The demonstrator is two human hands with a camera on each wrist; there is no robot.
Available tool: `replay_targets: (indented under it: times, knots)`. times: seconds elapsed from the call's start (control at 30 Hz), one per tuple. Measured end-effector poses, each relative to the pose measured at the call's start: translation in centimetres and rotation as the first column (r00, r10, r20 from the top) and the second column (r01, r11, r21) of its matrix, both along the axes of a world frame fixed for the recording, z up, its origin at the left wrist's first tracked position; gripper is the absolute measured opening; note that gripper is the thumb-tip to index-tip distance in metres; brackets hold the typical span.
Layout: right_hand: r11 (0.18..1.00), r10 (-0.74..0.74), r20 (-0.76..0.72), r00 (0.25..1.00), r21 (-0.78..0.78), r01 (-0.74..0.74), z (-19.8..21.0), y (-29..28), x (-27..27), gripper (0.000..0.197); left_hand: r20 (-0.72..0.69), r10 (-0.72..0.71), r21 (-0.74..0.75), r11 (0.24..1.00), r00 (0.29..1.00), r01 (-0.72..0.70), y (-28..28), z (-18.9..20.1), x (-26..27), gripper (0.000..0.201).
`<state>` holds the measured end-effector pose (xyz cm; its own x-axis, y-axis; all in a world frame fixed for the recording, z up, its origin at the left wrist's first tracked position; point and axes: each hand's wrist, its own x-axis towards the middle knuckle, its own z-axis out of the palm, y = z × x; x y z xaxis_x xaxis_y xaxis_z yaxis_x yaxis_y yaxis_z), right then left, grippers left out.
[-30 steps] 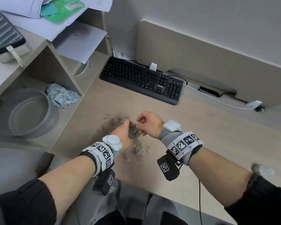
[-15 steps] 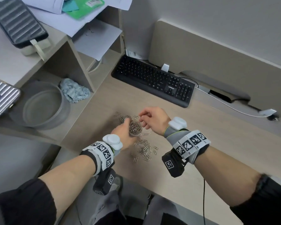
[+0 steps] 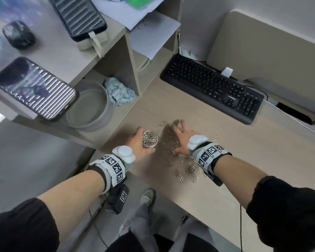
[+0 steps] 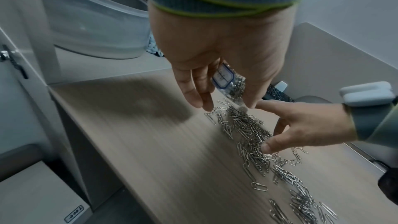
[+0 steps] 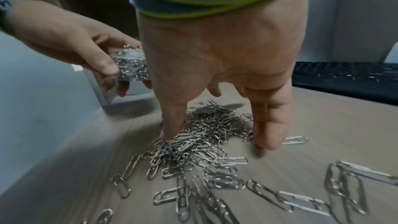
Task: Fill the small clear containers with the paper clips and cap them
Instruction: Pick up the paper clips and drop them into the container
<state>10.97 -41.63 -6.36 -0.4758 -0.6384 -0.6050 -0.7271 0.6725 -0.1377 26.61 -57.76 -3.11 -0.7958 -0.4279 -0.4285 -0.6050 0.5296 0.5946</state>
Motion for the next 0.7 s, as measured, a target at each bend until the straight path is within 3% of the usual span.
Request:
replay_targets:
  times: [0.1, 0.23, 0.37, 0.47, 0.57, 0.7]
  knots:
    - [0.991, 0.095, -0.014, 0.995, 0.095, -0.094, -0.2, -1.3, 0.7, 0.1, 0.006, -0.002, 0.011, 1.0, 1.0, 0.002, -0.4, 0.1, 0.3, 0.063]
    - [0.996, 0.078, -0.031, 0.996, 0.046, -0.076, 0.1, -1.3, 1.6, 0.057, 0.011, -0.001, 0.019, 1.0, 1.0, 0.001, -0.4, 0.2, 0.0, 0.064]
    - [0.998, -0.061, 0.02, 0.998, -0.008, 0.062, 0.1, 0.0, 0.8, 0.052, 0.013, -0.015, 0.033, 0.999, 1.0, 0.015, 0.2, 0.0, -0.5, 0.063]
    - [0.984, -0.169, 0.056, 0.984, -0.039, 0.171, 0.9, 0.9, 0.3, 0.03, 0.021, -0.053, 0.034, 0.998, 0.998, 0.052, 1.1, -0.2, -1.2, 0.063]
    - [0.931, -0.308, 0.117, 0.944, -0.169, 0.325, 2.2, 2.2, 0.1, 0.016, 0.038, -0.097, 0.019, 0.995, 0.995, 0.097, 2.1, -0.3, -2.1, 0.065]
    - [0.827, -0.418, 0.214, 0.883, -0.313, 0.467, 4.9, 4.3, -0.5, 0.018, 0.041, -0.169, -0.018, 0.985, 0.985, 0.17, 4.0, -0.2, -3.7, 0.068]
